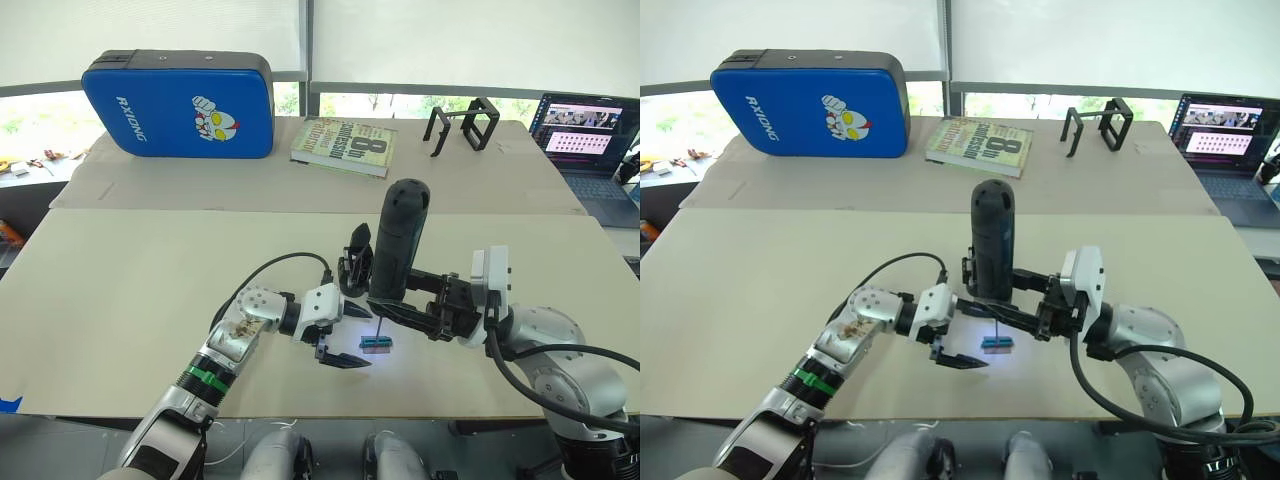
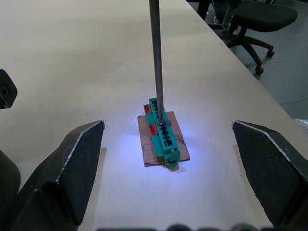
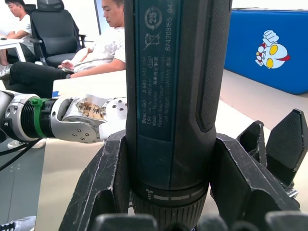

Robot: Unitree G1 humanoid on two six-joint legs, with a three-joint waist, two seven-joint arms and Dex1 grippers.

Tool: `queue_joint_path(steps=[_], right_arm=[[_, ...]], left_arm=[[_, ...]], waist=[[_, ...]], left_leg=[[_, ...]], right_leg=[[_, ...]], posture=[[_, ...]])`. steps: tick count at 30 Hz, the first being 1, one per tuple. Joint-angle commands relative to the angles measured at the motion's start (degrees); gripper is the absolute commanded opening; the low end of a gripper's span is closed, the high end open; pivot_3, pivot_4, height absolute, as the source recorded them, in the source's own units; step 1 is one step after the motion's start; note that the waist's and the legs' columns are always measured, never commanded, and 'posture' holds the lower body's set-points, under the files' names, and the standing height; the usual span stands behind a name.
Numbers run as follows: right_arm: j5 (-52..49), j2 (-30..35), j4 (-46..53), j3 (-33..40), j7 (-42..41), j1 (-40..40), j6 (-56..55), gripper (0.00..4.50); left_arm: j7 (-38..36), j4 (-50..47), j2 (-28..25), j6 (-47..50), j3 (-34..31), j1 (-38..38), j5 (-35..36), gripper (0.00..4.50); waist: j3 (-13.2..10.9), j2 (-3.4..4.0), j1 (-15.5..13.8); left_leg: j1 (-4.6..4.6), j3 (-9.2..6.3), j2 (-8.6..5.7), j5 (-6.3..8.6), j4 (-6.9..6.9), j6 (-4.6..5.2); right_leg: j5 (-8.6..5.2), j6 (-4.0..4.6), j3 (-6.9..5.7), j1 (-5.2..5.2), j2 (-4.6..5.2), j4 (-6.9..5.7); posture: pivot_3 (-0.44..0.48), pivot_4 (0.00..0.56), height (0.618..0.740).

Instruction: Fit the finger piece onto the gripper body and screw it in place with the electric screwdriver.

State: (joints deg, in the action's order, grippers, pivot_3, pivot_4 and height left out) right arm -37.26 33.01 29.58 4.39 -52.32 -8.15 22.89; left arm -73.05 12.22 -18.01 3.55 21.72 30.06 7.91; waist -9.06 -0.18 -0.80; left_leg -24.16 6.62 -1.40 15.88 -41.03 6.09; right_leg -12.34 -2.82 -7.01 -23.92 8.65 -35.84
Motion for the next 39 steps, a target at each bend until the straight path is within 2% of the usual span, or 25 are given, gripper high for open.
queue_joint_path(steps=[1,6,12,16,19,21,26,31,35,38,39], right_arm=[[-0.2,0.1,0.6,0.4,-0.2,-0.4,-1.6,1.92],[-1.4,0.7,2.8,1.4,0.4,-0.5,-0.7,1.92],[-6.6,2.1,6.7,3.9,3.7,-4.3,3.0,1.92],[-10.5,3.0,8.7,4.8,6.8,-7.6,5.8,1.92],[-12.6,3.4,9.2,5.5,8.5,-9.3,7.1,1.92],[-13.5,3.5,9.3,5.6,9.6,-10.2,7.7,1.92],[-13.5,3.3,8.5,4.9,10.3,-11.4,7.6,1.92],[-12.4,3.6,7.7,5.4,10.0,-10.1,6.9,1.92],[-11.9,4.0,8.1,6.1,9.9,-8.8,6.8,1.92],[-11.9,4.2,8.5,6.4,10.2,-8.1,6.8,1.92],[-11.8,4.3,8.6,6.5,10.3,-8.0,6.9,1.92]], left_arm=[[0.3,-1.2,0.2,-1.2,0.1,0.3,0.4,4.50],[0.3,-2.3,-0.5,-0.6,-0.4,-0.2,0.8,4.50],[1.2,-9.0,-4.9,3.3,-3.1,-4.1,3.2,4.50],[4.8,-16.1,-9.2,12.0,-9.5,-9.3,8.2,4.50],[7.7,-18.1,-10.6,14.8,-12.1,-11.2,9.2,4.50],[10.9,-17.4,-9.3,15.3,-12.3,-10.6,8.5,4.50],[23.5,-6.7,0.0,11.6,-10.1,-4.3,1.6,4.50],[29.1,0.3,6.1,7.8,-8.6,-0.7,-2.0,4.50],[29.7,4.8,8.0,4.4,-8.2,1.2,-3.0,4.50],[26.9,8.1,8.3,1.1,-8.0,2.6,-2.3,3.64],[24.9,9.8,7.9,-1.3,-7.8,3.5,-2.3,3.19]], waist=[[0.0,0.00,0.0],[0.0,0.00,0.0],[0.0,0.00,0.2],[0.0,0.01,0.3],[0.0,0.01,0.1],[0.0,0.01,-0.2],[0.0,-0.01,-0.9],[0.0,-0.02,-0.5],[0.0,-0.02,-0.2],[0.0,-0.02,-0.2],[0.0,-0.02,-0.2]], left_leg=[[0.00,0.00,0.00,0.00,0.00,0.00],[0.01,0.00,0.00,0.00,0.00,0.00],[0.01,-0.01,0.03,0.00,0.01,-0.01],[0.02,-0.02,0.07,0.00,0.04,-0.01],[0.04,-0.04,0.08,0.00,0.03,-0.02],[0.05,-0.05,0.06,0.00,0.01,-0.02],[0.08,-0.09,-0.11,-0.01,-0.03,0.00],[0.36,-0.09,-0.09,-0.01,0.14,0.01],[0.41,-0.09,-0.02,-0.01,0.13,0.00],[0.42,-0.10,-0.01,-0.01,0.13,0.00],[0.42,-0.10,-0.01,-0.01,0.13,0.00]], right_leg=[[0.00,0.00,0.00,0.00,0.00,0.00],[0.00,0.00,0.00,0.01,0.00,0.00],[0.00,0.01,0.03,-0.05,0.00,-0.01],[-0.01,0.02,0.07,-0.09,-0.01,-0.01],[-0.01,0.03,0.07,-0.04,-0.02,-0.01],[-0.02,0.03,0.04,0.02,-0.01,0.01],[0.01,-0.03,0.01,0.24,0.00,0.05],[0.01,-0.04,-0.03,0.56,-0.12,0.02],[0.01,-0.04,-0.02,0.62,-0.14,0.05],[0.01,-0.04,-0.02,0.61,-0.13,0.07],[0.01,-0.04,-0.02,0.61,-0.12,0.08]], posture=[[0.000,0.150,0.740],[0.000,0.150,0.740],[0.000,0.150,0.740],[0.000,0.150,0.740],[0.000,0.150,0.740],[0.000,0.150,0.740],[0.000,0.150,0.740],[0.000,0.150,0.740],[0.000,0.150,0.740],[0.000,0.150,0.740],[0.000,0.150,0.740]])
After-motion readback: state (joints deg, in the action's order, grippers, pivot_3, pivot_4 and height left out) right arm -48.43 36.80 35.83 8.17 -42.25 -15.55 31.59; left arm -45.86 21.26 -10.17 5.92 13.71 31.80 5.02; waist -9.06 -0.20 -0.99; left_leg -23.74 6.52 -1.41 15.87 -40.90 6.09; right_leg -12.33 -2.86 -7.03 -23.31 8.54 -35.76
